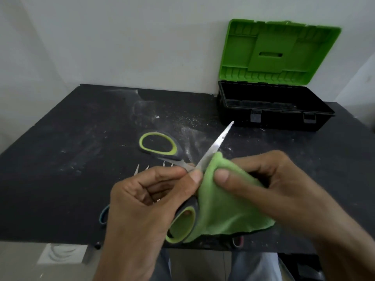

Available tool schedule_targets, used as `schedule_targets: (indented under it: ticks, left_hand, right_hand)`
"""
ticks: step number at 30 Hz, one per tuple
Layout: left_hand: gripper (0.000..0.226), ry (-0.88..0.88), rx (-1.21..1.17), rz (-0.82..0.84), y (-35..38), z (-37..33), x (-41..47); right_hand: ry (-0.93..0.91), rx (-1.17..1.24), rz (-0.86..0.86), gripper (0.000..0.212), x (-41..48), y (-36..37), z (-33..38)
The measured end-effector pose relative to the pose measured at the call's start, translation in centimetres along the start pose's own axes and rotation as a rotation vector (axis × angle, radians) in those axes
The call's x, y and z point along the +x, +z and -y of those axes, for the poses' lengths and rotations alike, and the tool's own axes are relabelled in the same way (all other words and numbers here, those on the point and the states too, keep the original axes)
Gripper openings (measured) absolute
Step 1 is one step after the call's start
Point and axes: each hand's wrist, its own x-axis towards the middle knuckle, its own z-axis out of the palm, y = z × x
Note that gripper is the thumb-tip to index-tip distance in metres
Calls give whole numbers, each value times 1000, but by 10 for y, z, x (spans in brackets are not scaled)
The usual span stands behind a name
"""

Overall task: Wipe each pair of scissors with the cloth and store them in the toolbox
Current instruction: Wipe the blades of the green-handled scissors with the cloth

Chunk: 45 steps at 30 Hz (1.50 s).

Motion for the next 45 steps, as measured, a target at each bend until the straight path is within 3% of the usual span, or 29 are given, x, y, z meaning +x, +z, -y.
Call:
schedule_targets:
  ticks: [3,11,17,26,30,34,40,45]
  left_hand:
    - [28,0,-13,-28,-2,2,1]
    - [21,-82,-84,-22,-16,-1,5]
    - [28,-92,-72,13,-8,7,2]
    - [30,-71,-45,22,-18,4,3]
    - [28,-82,-52,23,-11,8,1]
    - [35,-43,-50,4,-18,7,2]
    - [34,40,74,50,-28,-3,3]
    - [19,83,116,79,-27,-8,2]
  right_hand:
    - [39,-101,50,42,2,10,0]
    - [117,-52,110,32,-6,-10,1]
    - [42,-57,127,26,4,6,6]
    - [37,-96,140,36,-1,-6,-2]
    - [10,-81,138,27,2,0,-1]
    - [16,-92,148,34,-4,-14,-3]
    - [0,47,110,28,-10,-33,-3]
    - [-34,24,61,30,-10,-39,-2]
